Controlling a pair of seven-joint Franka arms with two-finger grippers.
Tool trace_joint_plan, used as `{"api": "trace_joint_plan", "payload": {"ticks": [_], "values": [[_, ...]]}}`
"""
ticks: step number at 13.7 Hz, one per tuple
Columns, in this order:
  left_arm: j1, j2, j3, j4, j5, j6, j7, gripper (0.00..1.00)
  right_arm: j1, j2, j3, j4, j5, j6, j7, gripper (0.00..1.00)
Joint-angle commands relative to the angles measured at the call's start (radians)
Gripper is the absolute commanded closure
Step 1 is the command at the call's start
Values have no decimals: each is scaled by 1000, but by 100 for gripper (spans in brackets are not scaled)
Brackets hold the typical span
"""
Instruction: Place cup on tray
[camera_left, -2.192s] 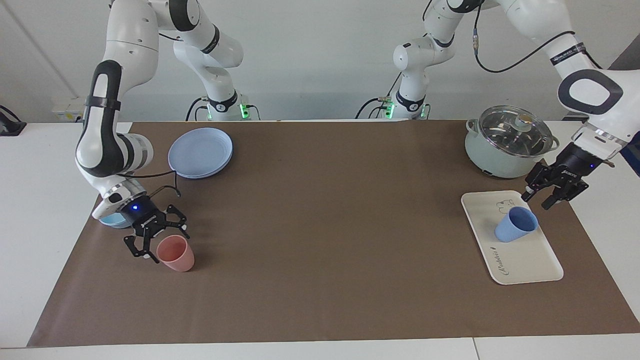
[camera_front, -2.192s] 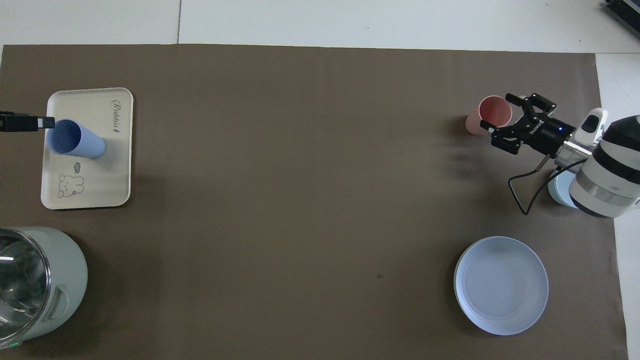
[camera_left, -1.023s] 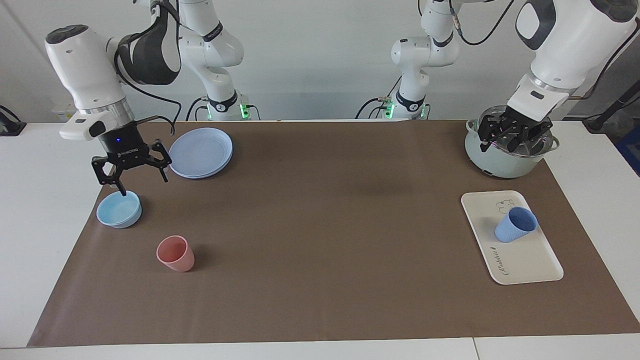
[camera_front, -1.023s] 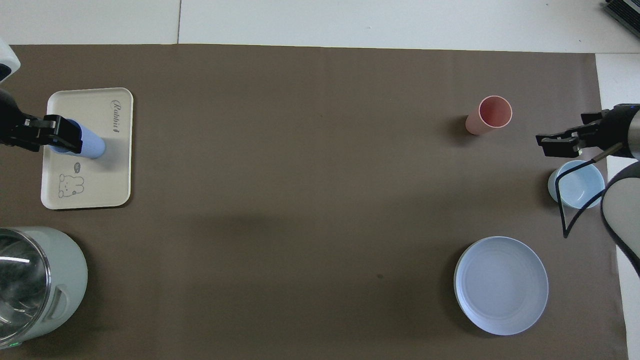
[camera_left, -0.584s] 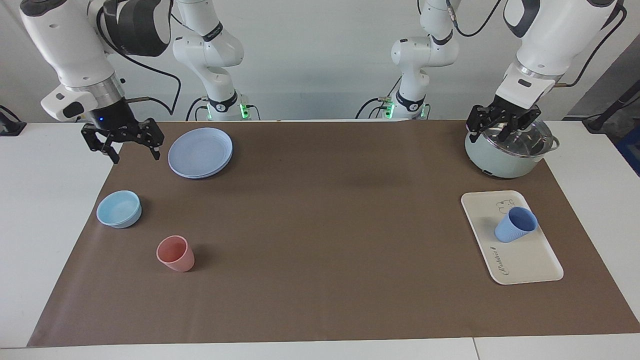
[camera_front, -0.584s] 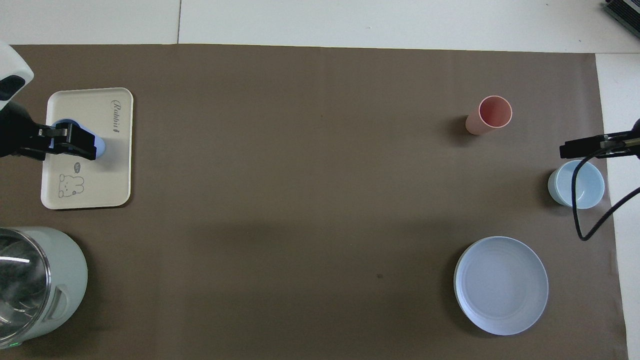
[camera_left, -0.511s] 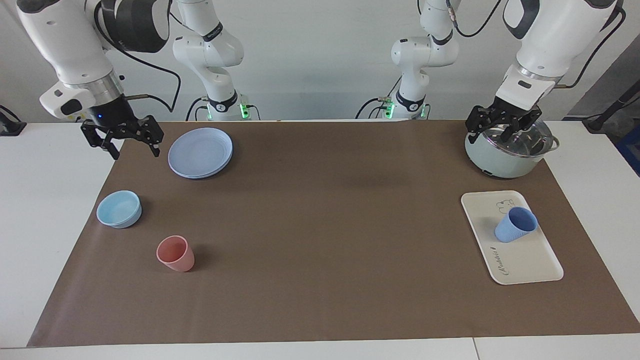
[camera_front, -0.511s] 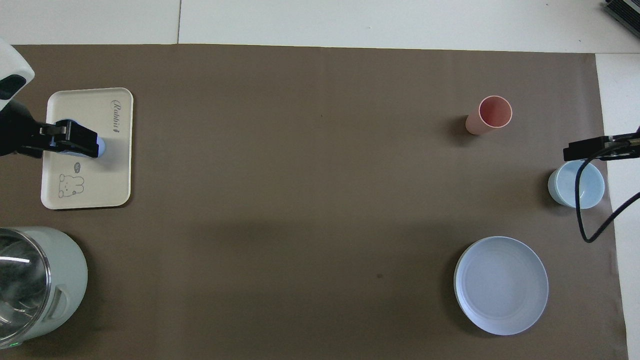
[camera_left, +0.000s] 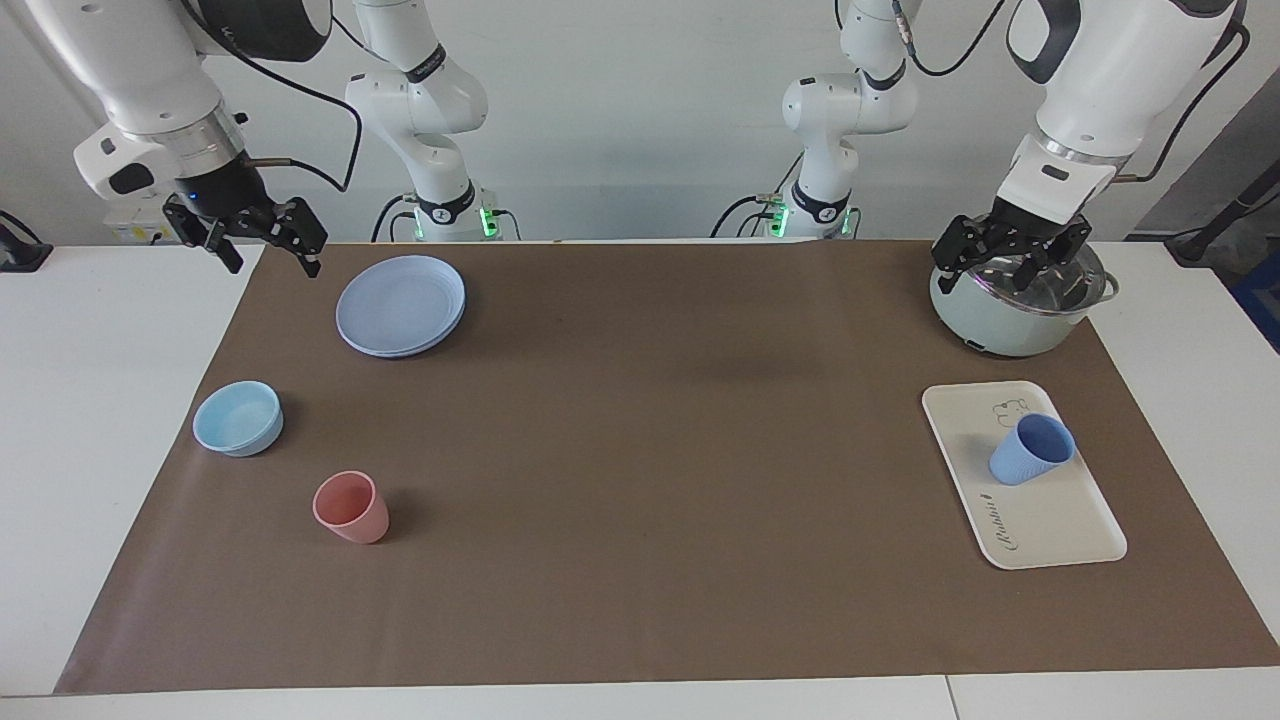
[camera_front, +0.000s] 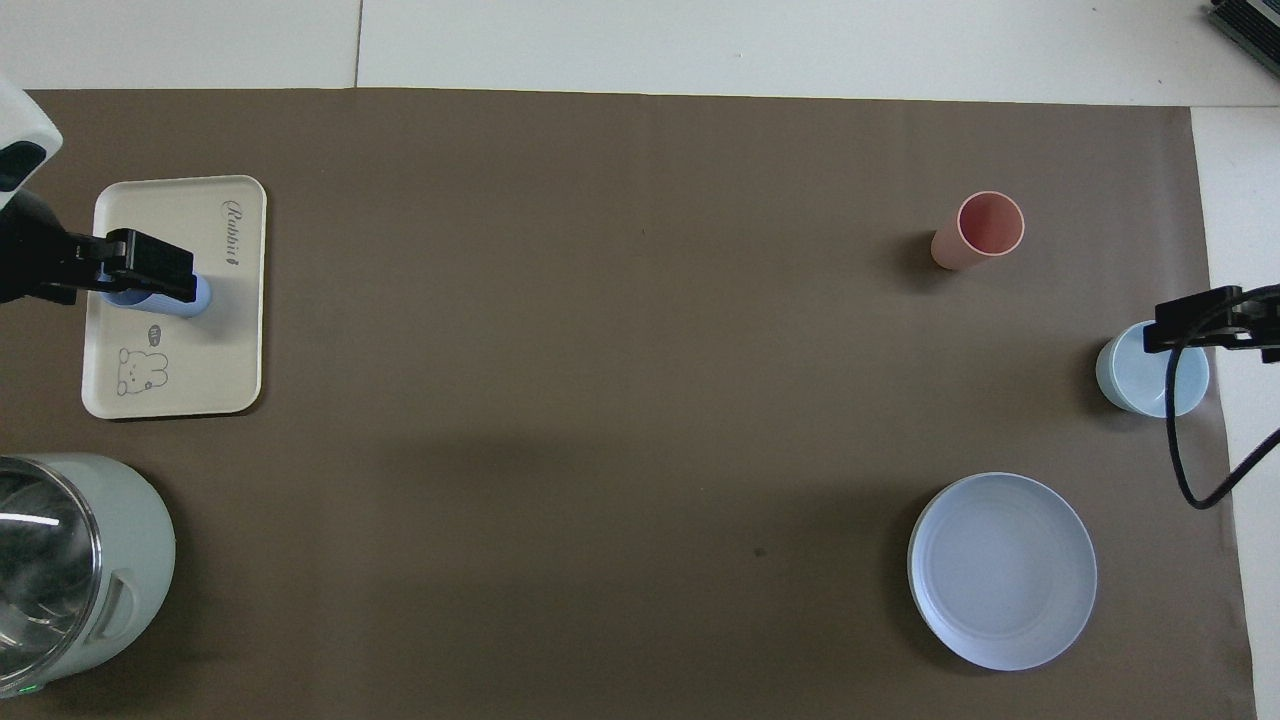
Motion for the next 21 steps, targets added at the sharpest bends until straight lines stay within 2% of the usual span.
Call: {"api": "trace_joint_plan", "payload": {"ticks": [1, 8, 11, 15, 21], "values": [[13, -15, -5, -21, 11, 31, -3, 0, 38, -36, -43, -1, -21, -46, 20, 0], [40, -13, -5, -29, 11, 36, -4, 0, 55, -48, -37, -9, -9, -54, 78, 0], [42, -16, -5, -37, 11, 34, -3, 0, 70, -37, -12, 29, -16, -114, 83, 0], [53, -13, -1, -34, 11, 57, -1, 0, 64, -39, -12, 20, -27, -95, 69, 0], [37, -29, -1, -17, 13, -36, -15, 0, 64, -42, -12, 7, -36, -49, 45, 0]]}}
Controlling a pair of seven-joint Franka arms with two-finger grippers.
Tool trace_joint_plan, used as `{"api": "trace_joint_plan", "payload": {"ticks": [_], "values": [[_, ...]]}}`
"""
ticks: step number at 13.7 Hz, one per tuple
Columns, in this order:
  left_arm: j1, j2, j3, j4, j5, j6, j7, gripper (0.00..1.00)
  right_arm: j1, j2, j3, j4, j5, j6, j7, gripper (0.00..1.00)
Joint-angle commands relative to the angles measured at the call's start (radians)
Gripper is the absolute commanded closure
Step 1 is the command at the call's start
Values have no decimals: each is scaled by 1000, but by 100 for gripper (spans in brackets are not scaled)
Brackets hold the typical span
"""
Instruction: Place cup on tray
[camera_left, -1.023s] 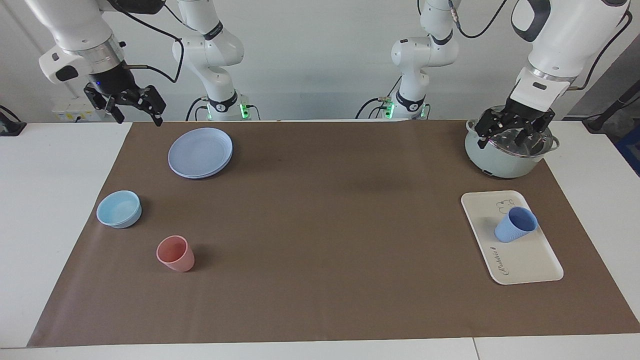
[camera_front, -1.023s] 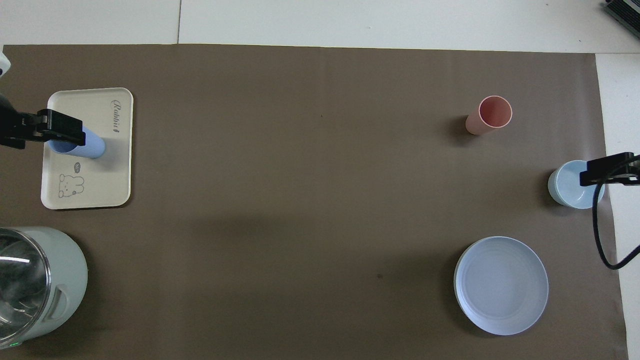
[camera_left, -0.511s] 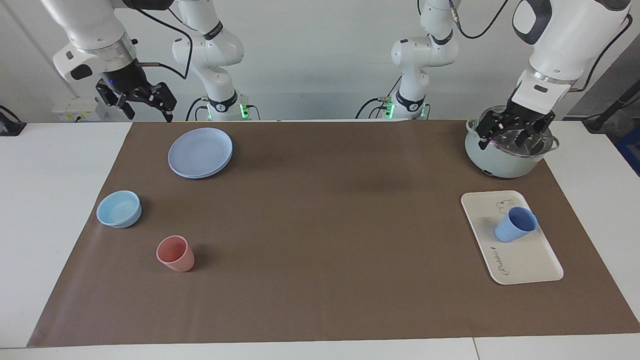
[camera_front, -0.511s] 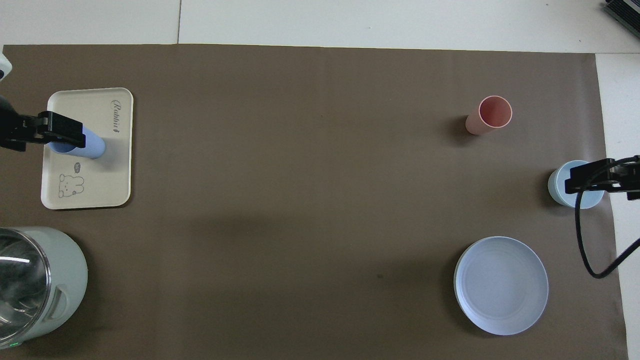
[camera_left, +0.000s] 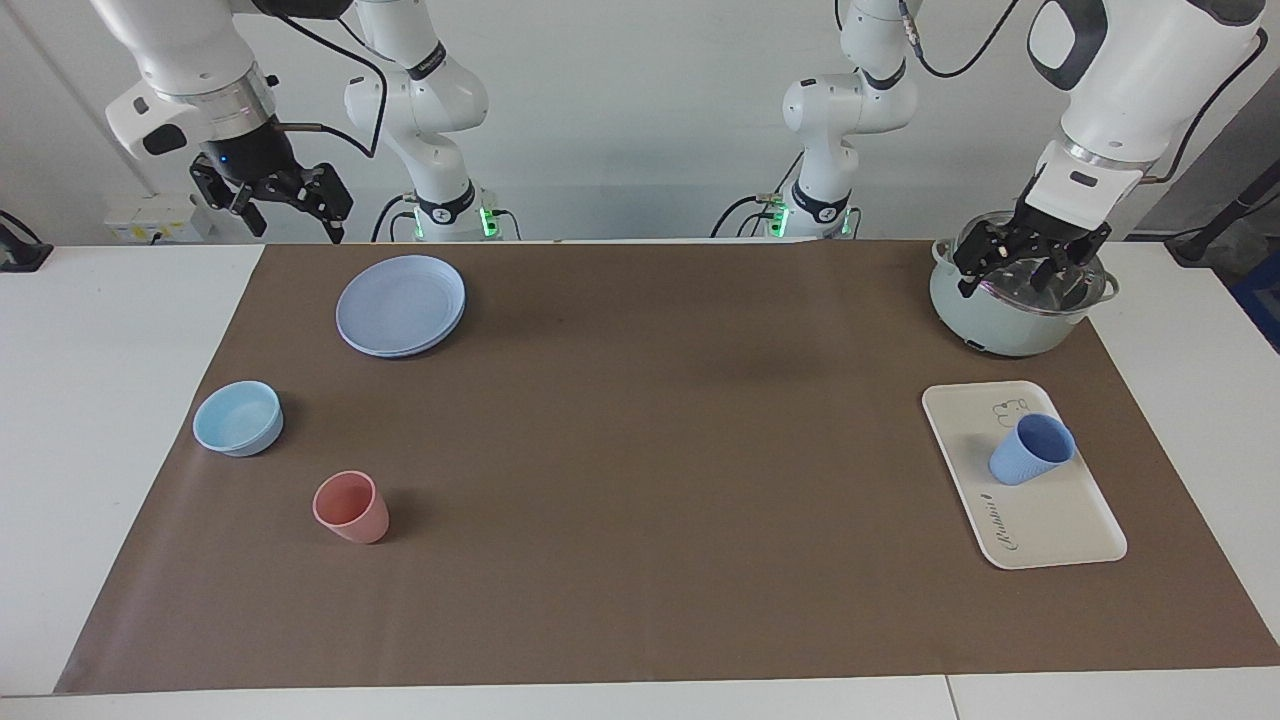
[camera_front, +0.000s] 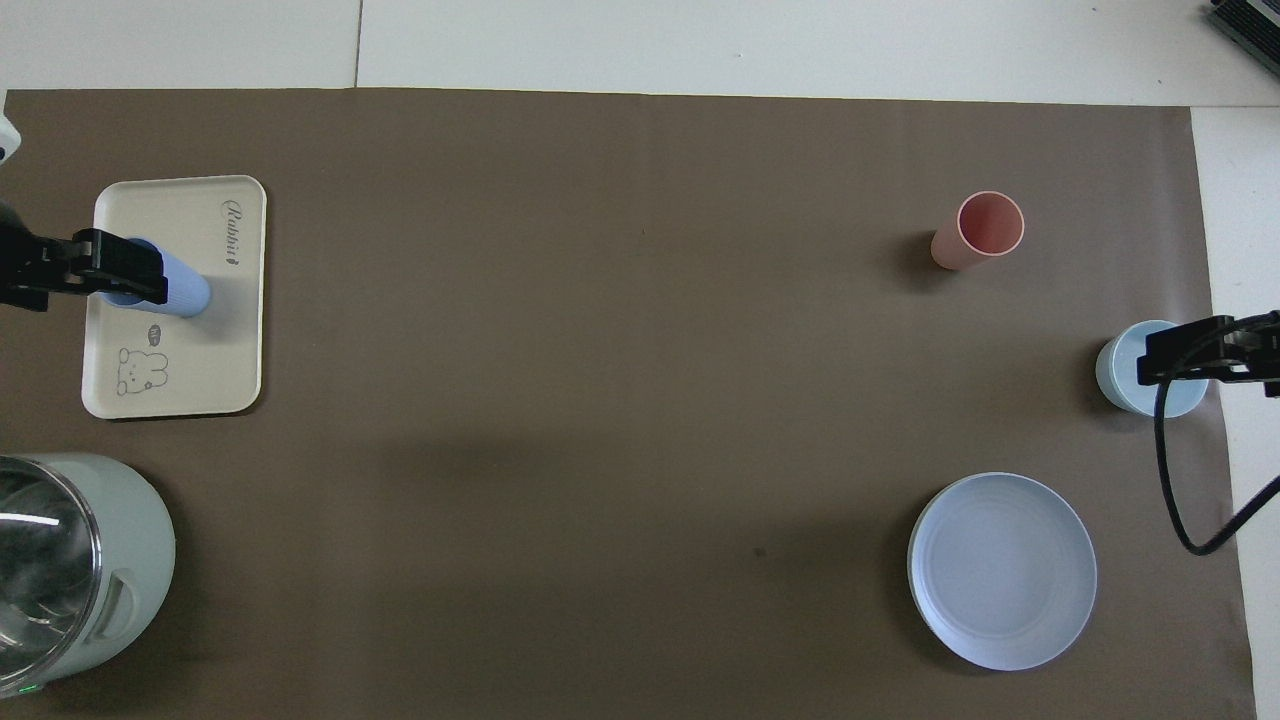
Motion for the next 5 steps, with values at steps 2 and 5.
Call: {"api": "trace_joint_plan", "payload": {"ticks": [2, 5], "values": [[-4, -27, -4, -2, 13, -23, -12, 0, 4, -10, 4, -11, -8, 23, -20, 0], [-6, -38, -8, -11, 13, -24, -12, 0, 5, -10, 4, -12, 24, 27, -14, 0]]}}
